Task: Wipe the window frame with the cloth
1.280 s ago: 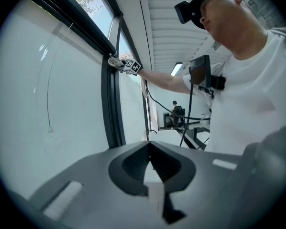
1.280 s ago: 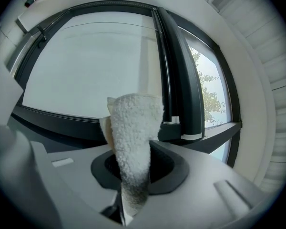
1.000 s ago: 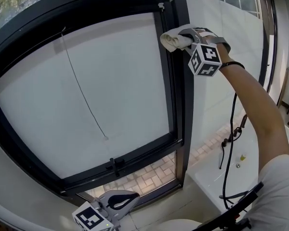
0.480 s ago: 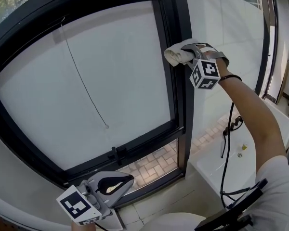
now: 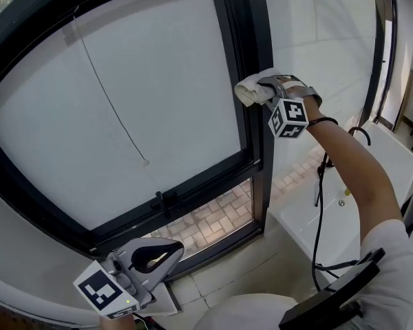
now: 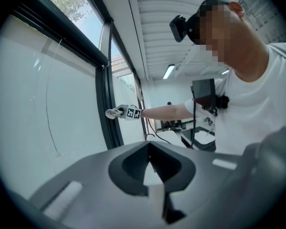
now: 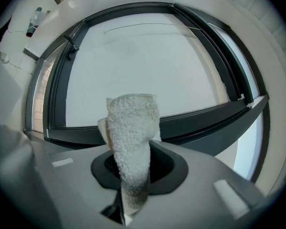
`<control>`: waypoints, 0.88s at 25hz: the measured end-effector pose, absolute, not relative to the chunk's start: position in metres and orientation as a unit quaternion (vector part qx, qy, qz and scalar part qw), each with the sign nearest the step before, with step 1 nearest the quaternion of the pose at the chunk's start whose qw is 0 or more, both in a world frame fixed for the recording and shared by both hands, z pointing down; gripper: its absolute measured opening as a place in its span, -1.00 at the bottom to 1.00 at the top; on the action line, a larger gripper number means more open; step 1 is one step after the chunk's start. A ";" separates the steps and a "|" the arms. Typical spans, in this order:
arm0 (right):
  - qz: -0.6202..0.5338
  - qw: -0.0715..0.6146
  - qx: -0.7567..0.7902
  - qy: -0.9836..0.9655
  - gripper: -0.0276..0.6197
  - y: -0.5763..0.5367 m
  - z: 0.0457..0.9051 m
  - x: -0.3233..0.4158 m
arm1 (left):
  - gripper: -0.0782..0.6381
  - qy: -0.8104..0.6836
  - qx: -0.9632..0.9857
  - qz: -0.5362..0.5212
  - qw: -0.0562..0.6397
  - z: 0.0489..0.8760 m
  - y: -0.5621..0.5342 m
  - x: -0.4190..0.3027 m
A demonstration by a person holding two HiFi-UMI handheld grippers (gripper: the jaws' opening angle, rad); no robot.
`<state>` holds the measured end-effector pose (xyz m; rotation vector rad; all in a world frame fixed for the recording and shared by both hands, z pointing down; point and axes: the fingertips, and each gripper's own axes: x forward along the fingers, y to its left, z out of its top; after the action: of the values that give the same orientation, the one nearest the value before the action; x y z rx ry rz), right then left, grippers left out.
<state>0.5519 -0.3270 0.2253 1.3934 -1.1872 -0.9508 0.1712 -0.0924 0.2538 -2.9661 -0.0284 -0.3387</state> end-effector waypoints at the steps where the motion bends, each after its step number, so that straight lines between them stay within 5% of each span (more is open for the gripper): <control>1: -0.391 0.513 0.580 -0.497 -0.70 -0.327 0.233 0.552 | -0.72 -0.010 -0.990 -0.114 0.077 0.255 -0.091 0.171; 22: -0.288 0.553 0.544 -0.562 -0.70 -0.322 0.445 0.548 | -0.72 0.001 -0.988 -0.147 0.048 0.279 -0.082 0.164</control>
<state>0.5479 -0.3221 0.4450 1.2870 -1.3278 -0.6810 0.1640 -0.0816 0.2795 -3.0117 0.0043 -0.4477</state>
